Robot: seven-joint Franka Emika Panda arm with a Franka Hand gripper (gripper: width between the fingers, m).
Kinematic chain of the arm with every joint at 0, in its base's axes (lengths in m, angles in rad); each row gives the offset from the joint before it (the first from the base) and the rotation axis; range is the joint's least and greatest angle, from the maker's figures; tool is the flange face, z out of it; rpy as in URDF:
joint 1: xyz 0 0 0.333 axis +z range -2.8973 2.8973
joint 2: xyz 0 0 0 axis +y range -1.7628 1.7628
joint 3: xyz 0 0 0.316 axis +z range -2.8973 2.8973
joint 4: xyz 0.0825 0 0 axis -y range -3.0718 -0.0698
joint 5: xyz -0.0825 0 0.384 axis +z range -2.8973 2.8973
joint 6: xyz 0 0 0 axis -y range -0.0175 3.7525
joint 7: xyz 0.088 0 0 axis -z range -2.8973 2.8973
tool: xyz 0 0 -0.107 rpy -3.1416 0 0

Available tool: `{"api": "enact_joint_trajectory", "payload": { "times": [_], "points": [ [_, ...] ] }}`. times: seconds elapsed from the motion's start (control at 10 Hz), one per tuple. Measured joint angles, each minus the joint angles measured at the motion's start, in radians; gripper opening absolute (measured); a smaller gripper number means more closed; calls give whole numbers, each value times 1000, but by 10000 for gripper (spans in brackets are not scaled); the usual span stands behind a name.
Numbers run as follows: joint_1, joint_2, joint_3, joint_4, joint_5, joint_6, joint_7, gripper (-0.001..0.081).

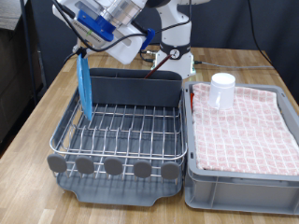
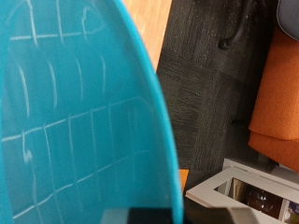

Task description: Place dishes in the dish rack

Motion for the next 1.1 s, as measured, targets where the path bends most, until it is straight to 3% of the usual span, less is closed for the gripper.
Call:
{"api": "enact_joint_trajectory", "payload": {
  "times": [0.3,1.1],
  "points": [
    [-1,9,-18,-29,-33,59,19,18],
    [-1,89,-27,-31,-30,135,139,18]
  ]
}}
